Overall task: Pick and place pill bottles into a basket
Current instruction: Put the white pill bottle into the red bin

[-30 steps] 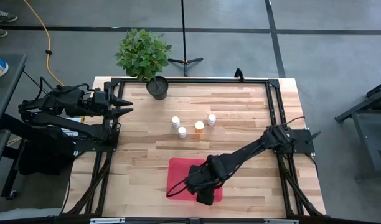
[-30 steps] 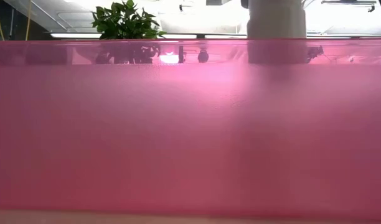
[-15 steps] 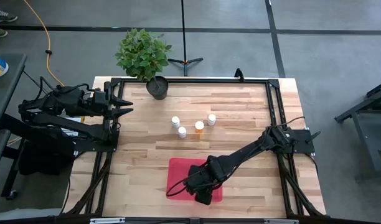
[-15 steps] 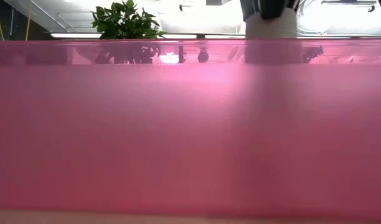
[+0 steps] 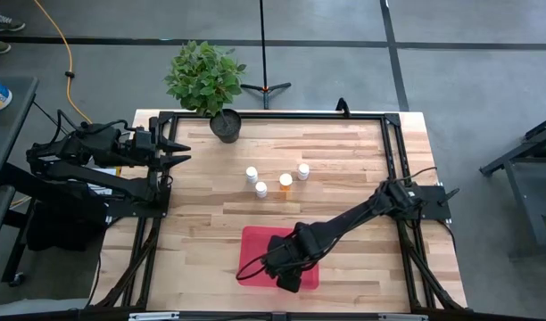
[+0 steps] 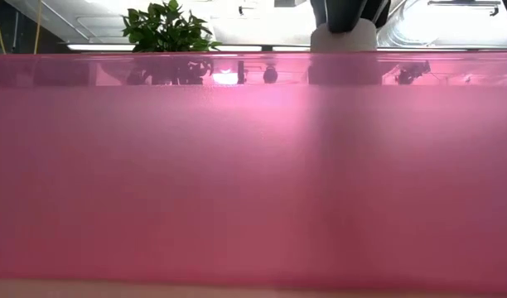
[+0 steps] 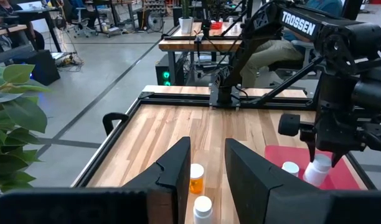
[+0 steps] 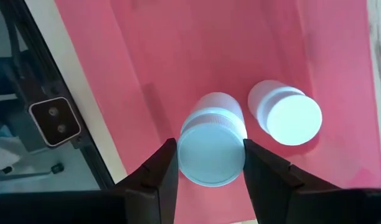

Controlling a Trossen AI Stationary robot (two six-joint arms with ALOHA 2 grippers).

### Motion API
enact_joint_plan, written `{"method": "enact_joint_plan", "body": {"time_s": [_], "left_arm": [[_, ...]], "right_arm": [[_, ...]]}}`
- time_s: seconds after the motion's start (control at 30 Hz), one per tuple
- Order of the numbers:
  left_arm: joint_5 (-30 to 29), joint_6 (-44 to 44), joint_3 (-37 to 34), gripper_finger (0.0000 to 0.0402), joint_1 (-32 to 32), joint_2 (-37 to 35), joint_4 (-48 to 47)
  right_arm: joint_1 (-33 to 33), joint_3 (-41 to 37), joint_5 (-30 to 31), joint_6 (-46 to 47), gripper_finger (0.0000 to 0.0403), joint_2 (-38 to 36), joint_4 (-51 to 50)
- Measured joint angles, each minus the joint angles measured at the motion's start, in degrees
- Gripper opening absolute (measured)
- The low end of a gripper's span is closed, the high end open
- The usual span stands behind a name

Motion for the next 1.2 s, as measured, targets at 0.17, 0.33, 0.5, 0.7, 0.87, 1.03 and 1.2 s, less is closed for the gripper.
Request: {"method": "enact_joint_plan", "body": {"time_s": [0.17,0.33,0.5,0.7,0.87,1.03,1.2], "left_arm": [[-0.01,0.0,0.01,0.0133,0.0,0.0,0.0],[-0.01,0.0,0.0,0.0133,0.01,0.0,-0.01],[-0.01,0.0,0.01,0.0133,0.02,0.0,-0.02],[-0.01,0.0,-0.01,0.0133,0.01,-0.01,-0.02],[-0.01,0.02,0.0,0.0134,0.01,0.0,-0.02],[-0.01,0.02,0.0,0.0133,0.01,-0.01,-0.02],[-0.01,0.02,0.0,0.0134,0.0,0.0,-0.02]], "right_arm": [[-0.26,0.01,-1.21,-0.15,0.0138,0.97,0.39],[-0.28,0.02,-2.67,-0.2,0.0141,2.52,0.93],[-0.28,0.02,-3.0,-0.33,0.014,3.62,2.14],[-0.28,0.02,-3.08,-0.29,0.0144,5.0,2.49],[-0.33,0.11,-3.41,-0.26,0.0143,5.85,2.49],[-0.49,0.13,-3.14,0.09,0.0143,5.89,2.6],[-0.51,0.13,-3.31,0.08,0.0151,5.93,2.59]]}}
